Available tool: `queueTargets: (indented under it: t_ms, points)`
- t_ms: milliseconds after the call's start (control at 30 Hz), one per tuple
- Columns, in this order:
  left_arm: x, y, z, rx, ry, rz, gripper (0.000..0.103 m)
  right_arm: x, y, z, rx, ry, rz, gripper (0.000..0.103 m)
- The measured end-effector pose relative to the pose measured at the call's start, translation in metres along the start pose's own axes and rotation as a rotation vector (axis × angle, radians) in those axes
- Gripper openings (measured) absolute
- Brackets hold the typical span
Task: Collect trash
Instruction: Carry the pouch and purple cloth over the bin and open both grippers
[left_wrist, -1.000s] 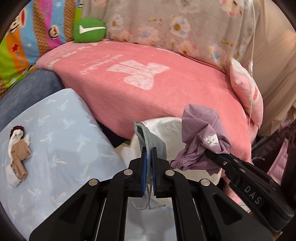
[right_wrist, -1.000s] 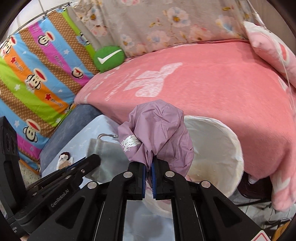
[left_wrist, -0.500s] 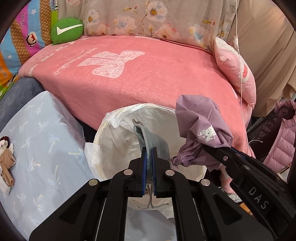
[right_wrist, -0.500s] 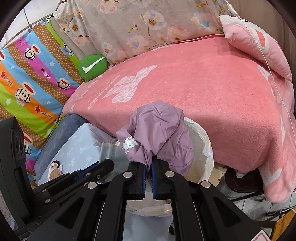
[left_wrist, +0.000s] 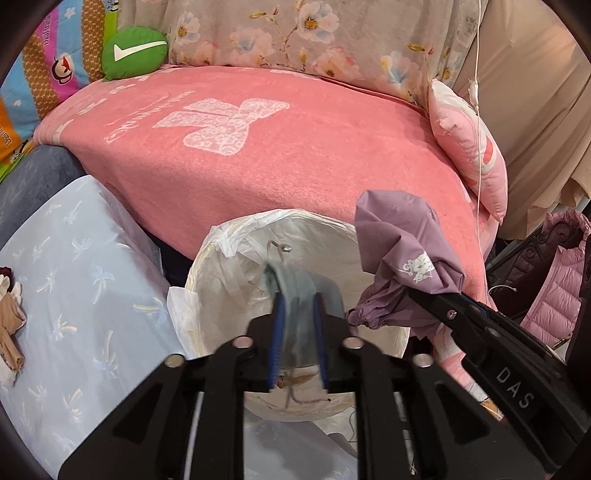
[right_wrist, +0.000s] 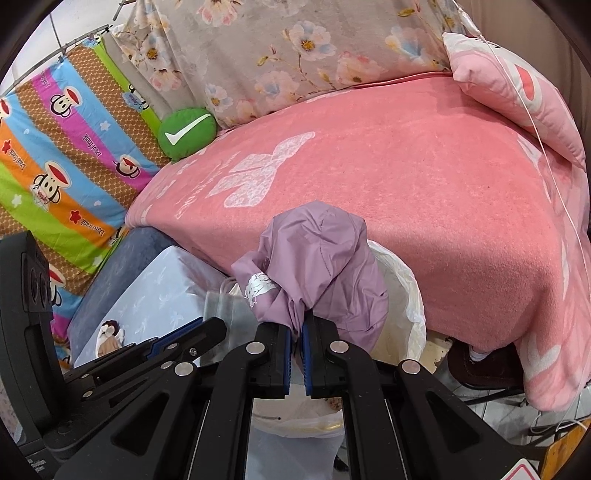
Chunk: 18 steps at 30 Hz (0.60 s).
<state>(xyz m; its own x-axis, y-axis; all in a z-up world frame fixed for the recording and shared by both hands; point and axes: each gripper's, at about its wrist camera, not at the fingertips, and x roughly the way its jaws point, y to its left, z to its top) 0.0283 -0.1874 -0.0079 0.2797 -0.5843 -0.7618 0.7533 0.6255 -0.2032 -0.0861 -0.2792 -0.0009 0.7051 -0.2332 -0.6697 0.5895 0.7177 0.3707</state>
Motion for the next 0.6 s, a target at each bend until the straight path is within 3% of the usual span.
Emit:
queueTargets:
  t_ms: [133, 200, 433, 600]
  points:
    - [-0.007, 0.006, 0.001, -0.007, -0.032, 0.016, 0.044, 0.0, 0.0, 0.004, 0.002, 0.002, 0.002, 0.005]
    - [-0.01, 0.009, 0.002, -0.014, -0.047, 0.025, 0.049, 0.002, 0.001, 0.005, 0.001, 0.004, 0.003, 0.005]
    - [-0.017, 0.027, 0.005, -0.052, -0.075, 0.054, 0.054, 0.011, 0.015, 0.008, -0.017, 0.013, 0.008, 0.015]
    - [-0.02, 0.043, 0.003, -0.083, -0.079, 0.075, 0.054, 0.016, 0.025, 0.009, -0.025, 0.01, 0.018, 0.036]
